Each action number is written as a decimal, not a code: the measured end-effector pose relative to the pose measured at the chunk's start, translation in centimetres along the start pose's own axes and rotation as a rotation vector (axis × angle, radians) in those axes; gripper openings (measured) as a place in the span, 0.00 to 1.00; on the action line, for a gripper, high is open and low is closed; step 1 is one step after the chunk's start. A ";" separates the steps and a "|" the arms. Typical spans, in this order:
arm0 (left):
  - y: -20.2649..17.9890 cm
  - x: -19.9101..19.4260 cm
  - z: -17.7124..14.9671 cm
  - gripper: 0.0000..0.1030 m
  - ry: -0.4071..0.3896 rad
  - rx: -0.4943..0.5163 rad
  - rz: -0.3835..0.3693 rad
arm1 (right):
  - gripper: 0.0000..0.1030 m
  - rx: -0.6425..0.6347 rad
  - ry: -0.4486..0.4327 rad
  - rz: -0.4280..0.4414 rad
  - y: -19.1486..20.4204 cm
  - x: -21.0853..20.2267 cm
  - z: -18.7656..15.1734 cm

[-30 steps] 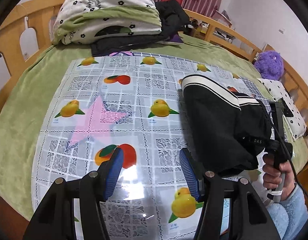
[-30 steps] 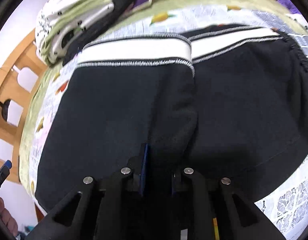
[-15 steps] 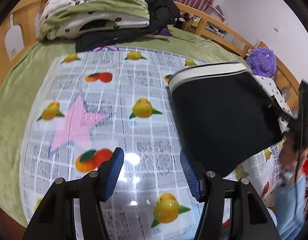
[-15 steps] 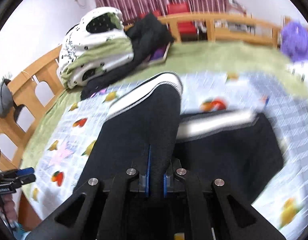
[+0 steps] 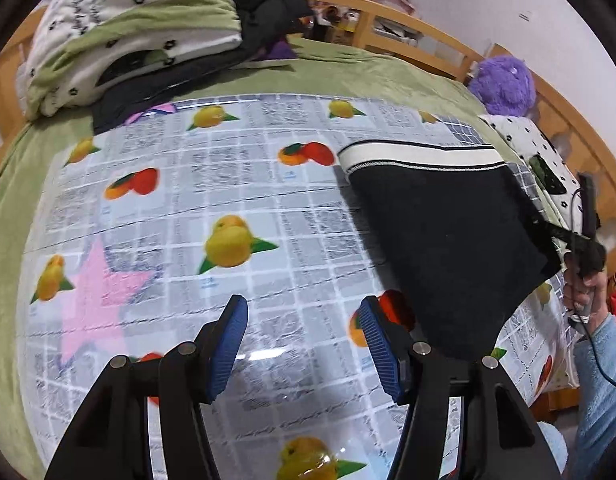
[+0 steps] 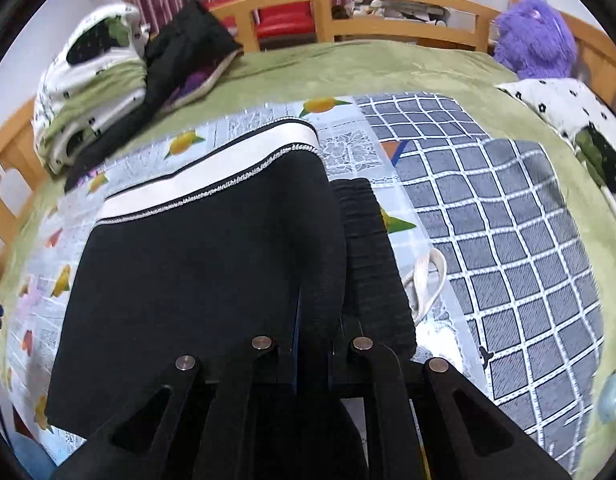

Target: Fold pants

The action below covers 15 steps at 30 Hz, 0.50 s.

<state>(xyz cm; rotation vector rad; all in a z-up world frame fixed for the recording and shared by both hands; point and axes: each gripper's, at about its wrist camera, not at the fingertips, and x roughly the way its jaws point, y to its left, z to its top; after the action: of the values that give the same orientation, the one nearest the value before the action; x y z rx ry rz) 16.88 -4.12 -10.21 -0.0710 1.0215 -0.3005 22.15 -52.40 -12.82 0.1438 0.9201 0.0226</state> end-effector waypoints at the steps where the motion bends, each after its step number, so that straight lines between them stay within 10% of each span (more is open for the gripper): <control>1: -0.2 0.3 0.1 0.55 0.009 -0.001 -0.012 | 0.09 0.001 0.009 -0.005 -0.1 0.6 -0.2; 15: -5.4 9.0 2.3 0.55 0.103 -0.015 -0.314 | 0.33 -0.013 -0.036 -0.044 -1.2 -0.6 -0.8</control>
<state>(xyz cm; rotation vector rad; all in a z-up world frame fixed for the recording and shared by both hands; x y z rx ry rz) 22.06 -11.96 -15.36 -0.2327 1.1151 -0.5871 21.11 -53.53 -13.02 0.1117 0.8864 -0.0147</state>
